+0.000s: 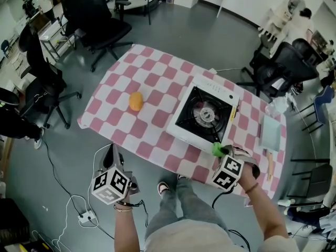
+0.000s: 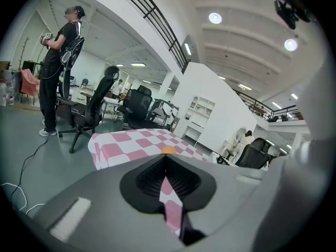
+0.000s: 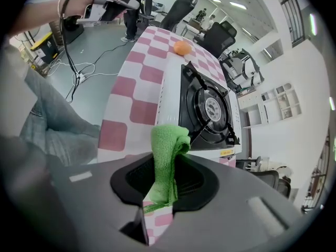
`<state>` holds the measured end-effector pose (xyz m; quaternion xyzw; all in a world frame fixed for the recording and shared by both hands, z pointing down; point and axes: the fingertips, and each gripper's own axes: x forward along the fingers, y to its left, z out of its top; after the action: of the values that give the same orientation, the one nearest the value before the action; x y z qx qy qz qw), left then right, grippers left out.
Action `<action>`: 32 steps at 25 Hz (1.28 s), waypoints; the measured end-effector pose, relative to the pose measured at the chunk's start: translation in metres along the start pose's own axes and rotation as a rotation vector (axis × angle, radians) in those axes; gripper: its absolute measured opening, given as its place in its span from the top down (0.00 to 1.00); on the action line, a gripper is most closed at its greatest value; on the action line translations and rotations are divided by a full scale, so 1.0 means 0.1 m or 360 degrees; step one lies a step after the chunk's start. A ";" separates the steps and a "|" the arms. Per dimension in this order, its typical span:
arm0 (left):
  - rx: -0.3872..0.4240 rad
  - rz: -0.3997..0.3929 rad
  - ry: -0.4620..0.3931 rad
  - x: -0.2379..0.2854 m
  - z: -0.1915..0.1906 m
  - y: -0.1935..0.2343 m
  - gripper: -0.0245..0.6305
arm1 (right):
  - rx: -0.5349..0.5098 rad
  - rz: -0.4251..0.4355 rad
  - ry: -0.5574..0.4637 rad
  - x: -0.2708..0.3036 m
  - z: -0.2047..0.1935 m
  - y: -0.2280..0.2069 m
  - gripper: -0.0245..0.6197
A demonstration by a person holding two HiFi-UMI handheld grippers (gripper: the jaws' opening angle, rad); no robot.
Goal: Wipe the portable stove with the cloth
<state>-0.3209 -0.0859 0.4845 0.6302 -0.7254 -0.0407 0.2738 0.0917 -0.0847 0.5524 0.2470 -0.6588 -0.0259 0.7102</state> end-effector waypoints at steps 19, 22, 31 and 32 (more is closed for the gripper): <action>-0.0031 0.0105 -0.0065 -0.10 0.23 0.36 0.96 | -0.0004 0.0041 -0.0127 -0.02 0.63 -0.05 0.82; -0.0036 0.0123 -0.0075 -0.11 0.27 0.41 0.96 | -0.0007 0.0044 -0.0139 -0.02 0.71 -0.06 0.82; -0.0040 0.0149 -0.0091 -0.13 0.33 0.51 0.96 | -0.0043 0.0048 -0.0201 -0.02 1.03 -0.07 0.82; -0.0041 0.0152 -0.0092 -0.14 0.33 0.52 0.96 | -0.0043 0.0048 -0.0201 -0.02 1.05 -0.07 0.82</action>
<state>-0.3815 -0.0714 0.4724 0.5897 -0.7618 -0.0552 0.2624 -0.0065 -0.1237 0.5488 0.2255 -0.7055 -0.0395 0.6708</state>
